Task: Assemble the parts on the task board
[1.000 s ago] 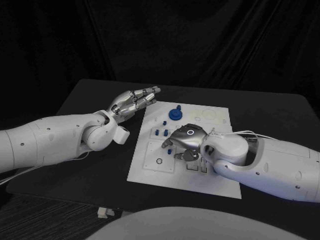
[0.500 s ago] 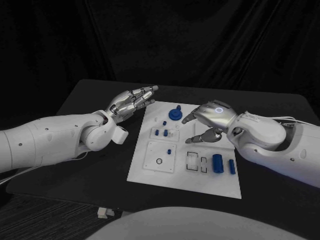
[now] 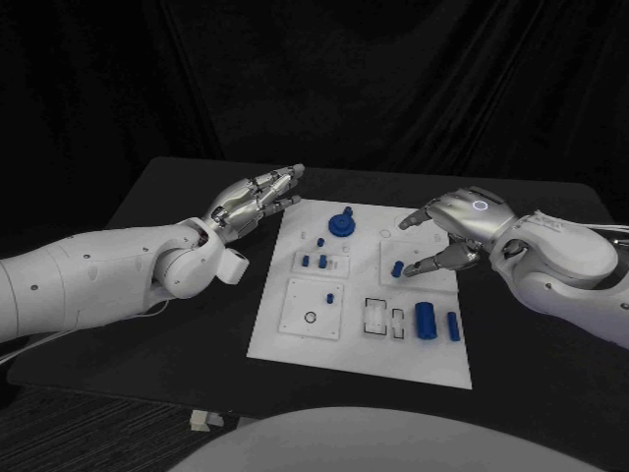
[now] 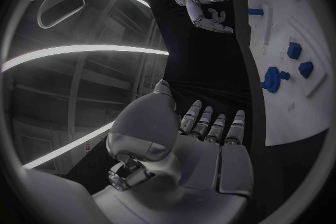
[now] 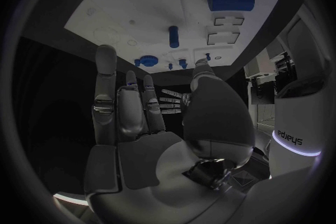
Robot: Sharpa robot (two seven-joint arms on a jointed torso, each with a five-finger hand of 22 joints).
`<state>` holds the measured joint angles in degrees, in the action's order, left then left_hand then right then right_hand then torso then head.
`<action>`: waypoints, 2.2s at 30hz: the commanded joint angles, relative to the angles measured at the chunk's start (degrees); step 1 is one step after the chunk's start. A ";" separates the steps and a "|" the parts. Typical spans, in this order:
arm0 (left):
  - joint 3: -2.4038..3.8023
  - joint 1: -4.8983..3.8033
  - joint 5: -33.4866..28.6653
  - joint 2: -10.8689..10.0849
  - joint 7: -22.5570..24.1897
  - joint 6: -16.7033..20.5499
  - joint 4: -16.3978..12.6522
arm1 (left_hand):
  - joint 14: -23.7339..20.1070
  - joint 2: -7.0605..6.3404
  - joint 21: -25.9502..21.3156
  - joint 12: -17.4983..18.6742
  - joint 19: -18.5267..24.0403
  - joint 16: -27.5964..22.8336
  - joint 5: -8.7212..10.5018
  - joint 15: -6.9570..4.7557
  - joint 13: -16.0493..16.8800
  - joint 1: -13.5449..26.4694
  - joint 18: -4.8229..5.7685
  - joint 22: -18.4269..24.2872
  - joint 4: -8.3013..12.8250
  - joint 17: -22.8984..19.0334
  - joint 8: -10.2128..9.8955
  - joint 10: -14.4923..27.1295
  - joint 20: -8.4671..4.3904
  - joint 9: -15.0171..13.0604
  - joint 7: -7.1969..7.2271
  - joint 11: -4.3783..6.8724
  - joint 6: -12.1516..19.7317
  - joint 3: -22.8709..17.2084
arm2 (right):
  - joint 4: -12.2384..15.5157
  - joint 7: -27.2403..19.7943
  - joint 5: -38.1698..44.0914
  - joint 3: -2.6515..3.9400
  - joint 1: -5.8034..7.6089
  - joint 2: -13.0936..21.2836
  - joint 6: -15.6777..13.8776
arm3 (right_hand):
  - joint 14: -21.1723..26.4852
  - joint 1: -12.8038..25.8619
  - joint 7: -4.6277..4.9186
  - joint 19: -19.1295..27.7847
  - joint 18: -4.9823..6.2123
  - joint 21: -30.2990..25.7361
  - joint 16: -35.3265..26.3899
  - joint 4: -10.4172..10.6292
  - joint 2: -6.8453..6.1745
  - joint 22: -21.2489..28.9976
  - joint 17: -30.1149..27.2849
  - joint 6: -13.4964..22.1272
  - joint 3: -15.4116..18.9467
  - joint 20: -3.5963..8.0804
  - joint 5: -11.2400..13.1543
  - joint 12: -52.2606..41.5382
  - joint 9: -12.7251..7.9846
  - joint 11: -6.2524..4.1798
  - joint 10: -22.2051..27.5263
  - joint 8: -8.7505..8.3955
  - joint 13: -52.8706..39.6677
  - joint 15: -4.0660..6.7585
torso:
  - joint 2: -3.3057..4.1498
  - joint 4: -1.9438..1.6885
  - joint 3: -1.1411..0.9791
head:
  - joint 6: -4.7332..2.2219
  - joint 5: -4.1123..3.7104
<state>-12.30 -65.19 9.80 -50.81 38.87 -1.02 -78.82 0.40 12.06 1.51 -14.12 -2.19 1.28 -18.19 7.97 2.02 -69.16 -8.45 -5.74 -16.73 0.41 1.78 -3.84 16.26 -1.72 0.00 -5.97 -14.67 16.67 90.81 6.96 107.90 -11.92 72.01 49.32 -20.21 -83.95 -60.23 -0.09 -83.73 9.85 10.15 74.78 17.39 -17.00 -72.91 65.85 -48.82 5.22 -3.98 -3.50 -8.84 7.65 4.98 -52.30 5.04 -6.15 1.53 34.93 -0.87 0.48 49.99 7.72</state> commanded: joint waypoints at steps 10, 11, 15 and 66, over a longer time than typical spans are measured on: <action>0.06 0.10 -0.32 0.10 11.86 3.97 -0.09 | -0.40 -0.48 -0.89 5.24 1.47 -1.28 -0.65 -5.89 -0.66 0.99 -1.82 2.68 0.00 -0.41 -1.47 3.13 -7.89 1.40 10.14 6.22 13.26 0.65 | -1.34 -1.52 -2.29 0.01 -2.83 -0.19 4.49 | -1.42 -11.10 1.08 1.02 0.36 -3.01 -0.31 -0.42 6.30 0.49 -1.20 -2.57 -7.27 -0.02 -8.11 2.27 -0.09 -0.43 -0.63 0.15 1.37 0.46 | 0.06 0.02 -0.02 | 0.01 0.09; 0.06 0.11 -0.32 0.05 11.81 4.21 -0.12 | -0.40 -0.39 -0.94 6.29 1.55 -1.28 -0.60 -6.65 -0.80 1.34 -1.57 2.94 -0.07 -0.41 -1.76 3.47 -9.14 1.70 12.18 7.94 14.61 0.74 | -1.50 -1.69 -2.31 0.01 -3.10 -0.44 4.50 | -1.39 -11.36 1.24 1.06 0.38 -3.13 -0.31 -0.43 6.36 0.49 -1.21 -2.74 -7.38 -0.01 -8.03 2.30 -0.08 -0.51 -0.78 0.19 1.40 0.48 | 0.08 0.01 -0.02 | 0.01 0.06; 0.06 0.12 -0.32 -0.09 11.56 4.30 -0.22 | -0.40 -0.31 -0.98 8.36 1.62 -1.28 -0.66 -6.90 -1.10 1.80 -0.86 3.24 -0.02 -0.41 -1.77 3.88 -10.00 1.71 14.04 10.04 14.66 0.74 | -1.99 -2.17 -2.34 0.01 -3.74 -1.23 4.38 | -1.25 -12.38 1.69 1.21 0.41 -3.58 -0.39 -0.50 6.86 0.52 -1.39 -2.74 -7.79 0.03 -7.40 2.44 -0.19 -0.63 -1.22 -0.01 1.53 0.55 | 0.08 0.01 -0.02 | 0.01 0.09; 0.05 0.57 -0.32 0.24 10.06 0.31 -0.14 | -0.40 0.77 -0.57 6.82 1.10 -1.28 -9.58 -1.67 -0.86 -4.42 -1.77 2.19 0.01 -0.41 -0.79 3.55 -2.73 0.81 4.38 2.85 9.97 -2.17 | -5.01 -4.75 -3.78 0.03 -4.99 -6.02 2.78 | 0.11 -24.77 5.72 3.03 0.51 -5.07 -1.44 -10.81 9.13 -3.38 -3.73 -12.33 -26.39 1.29 -11.33 -0.43 4.86 -2.33 -14.22 6.43 1.16 1.75 | 0.05 0.00 -0.02 | 0.01 0.69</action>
<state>-12.30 -64.71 9.78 -50.68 38.87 0.11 -78.90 0.03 12.93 0.78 -7.04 -1.11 0.39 -27.56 5.95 1.10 -73.08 -9.31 -3.46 -16.75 0.05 0.66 -0.31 13.14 -0.82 4.69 -2.59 -4.51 14.74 85.52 2.08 104.01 -11.94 67.11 43.15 -16.27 -83.83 -85.71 5.60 -80.85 9.86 4.81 73.60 6.57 -7.93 -74.94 62.21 -60.82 -20.96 -2.76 -14.98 -9.11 12.38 2.63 -66.10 11.29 -4.93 2.89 34.99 -0.87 0.46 49.99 8.32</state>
